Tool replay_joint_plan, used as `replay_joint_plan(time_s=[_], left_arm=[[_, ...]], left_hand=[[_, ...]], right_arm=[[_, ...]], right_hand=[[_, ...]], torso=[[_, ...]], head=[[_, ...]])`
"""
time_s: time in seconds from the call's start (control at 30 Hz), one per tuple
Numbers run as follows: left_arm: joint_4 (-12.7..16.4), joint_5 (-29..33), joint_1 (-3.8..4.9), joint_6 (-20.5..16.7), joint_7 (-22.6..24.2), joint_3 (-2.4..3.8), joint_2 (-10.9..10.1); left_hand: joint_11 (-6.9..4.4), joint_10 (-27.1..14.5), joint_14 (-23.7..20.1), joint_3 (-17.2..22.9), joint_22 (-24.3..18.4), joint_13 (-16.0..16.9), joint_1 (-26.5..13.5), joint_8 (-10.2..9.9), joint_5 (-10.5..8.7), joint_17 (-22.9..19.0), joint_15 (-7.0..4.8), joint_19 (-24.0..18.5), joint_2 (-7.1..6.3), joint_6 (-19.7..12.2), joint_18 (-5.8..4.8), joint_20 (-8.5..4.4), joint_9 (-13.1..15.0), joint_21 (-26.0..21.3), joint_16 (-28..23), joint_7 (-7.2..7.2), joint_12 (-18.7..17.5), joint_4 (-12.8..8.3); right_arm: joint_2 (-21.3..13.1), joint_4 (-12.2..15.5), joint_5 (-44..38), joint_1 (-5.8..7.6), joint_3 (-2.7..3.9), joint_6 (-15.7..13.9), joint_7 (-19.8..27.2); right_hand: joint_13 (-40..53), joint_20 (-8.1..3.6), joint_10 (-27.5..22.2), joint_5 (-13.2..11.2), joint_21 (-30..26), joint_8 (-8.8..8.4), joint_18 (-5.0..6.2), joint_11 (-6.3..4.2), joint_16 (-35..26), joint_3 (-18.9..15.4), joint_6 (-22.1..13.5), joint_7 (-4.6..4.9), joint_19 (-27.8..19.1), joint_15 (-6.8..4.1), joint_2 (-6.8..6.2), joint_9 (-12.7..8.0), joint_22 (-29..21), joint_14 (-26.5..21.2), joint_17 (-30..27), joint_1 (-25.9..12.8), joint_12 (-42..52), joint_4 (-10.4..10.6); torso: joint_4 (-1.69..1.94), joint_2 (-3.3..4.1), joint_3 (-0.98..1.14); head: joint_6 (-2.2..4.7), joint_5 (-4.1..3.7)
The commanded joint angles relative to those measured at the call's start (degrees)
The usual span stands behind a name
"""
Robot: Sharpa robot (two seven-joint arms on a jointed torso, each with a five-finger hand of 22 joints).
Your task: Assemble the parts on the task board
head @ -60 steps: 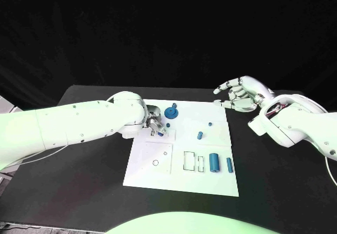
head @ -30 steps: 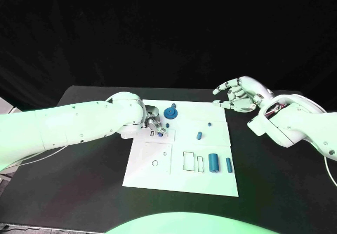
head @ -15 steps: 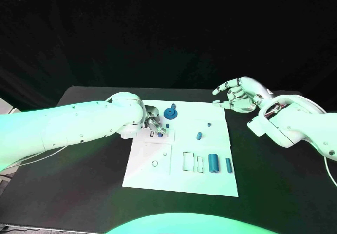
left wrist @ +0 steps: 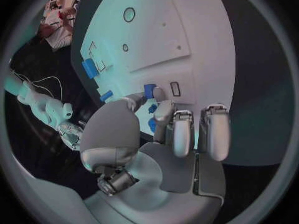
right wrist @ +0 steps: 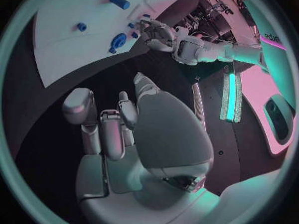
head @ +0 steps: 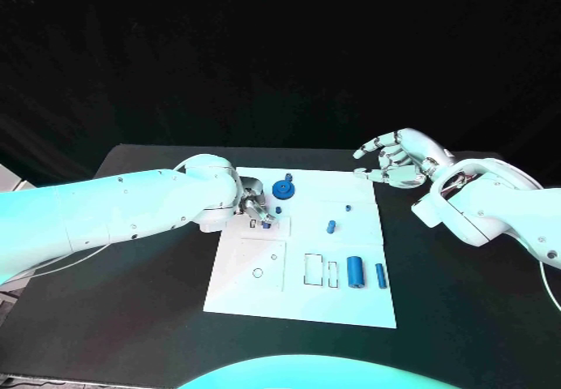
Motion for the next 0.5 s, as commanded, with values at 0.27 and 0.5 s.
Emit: replay_joint_plan(time_s=[0.27, 0.5], left_arm=[[0.6, 1.4, -0.35, 0.1, -0.4, 0.23, -0.7], [0.6, 1.6, -0.34, 0.2, -0.4, 0.35, -0.7]], left_hand=[[0.12, -0.3, 6.0, -1.4, 5.0, -0.4, -1.2, -0.3, 0.0, 15.1, -0.09, -0.1, -0.37, -0.3, -0.27, 0.09, -0.1, -0.1, 0.4, 0.56, -0.2, 0.4], [0.14, -0.3, 6.0, -2.5, 5.1, -0.4, -2.5, -0.3, -0.84, 15.1, -0.05, 0.0, -0.21, -0.2, -0.28, 0.15, -0.1, -0.1, 0.4, 0.55, -0.1, 0.4]], right_arm=[[0.0, 0.0, -0.5, 0.0, 0.02, 0.8, 0.2], [0.0, 0.0, -0.5, 0.0, 0.02, 0.9, 0.2]], right_hand=[[0.0, -0.01, -0.2, 0.2, -0.2, 0.31, 0.76, 0.07, -0.3, 0.1, -0.2, 0.04, -0.1, -0.33, 0.01, 0.1, 0.1, 3.1, 2.9, -0.6, -0.2, 0.3], [-0.1, -0.01, -0.2, 0.3, -0.4, 0.34, 0.79, 0.06, -0.4, 0.1, -0.2, 0.03, -0.2, -0.34, 0.04, 0.1, 0.0, 3.1, 2.8, -0.6, -0.2, 0.3]], torso=[[-0.02, 0.01, 0.04], [0.07, 0.02, 0.05]], head=[[0.08, -0.13], [-0.03, -0.14]])
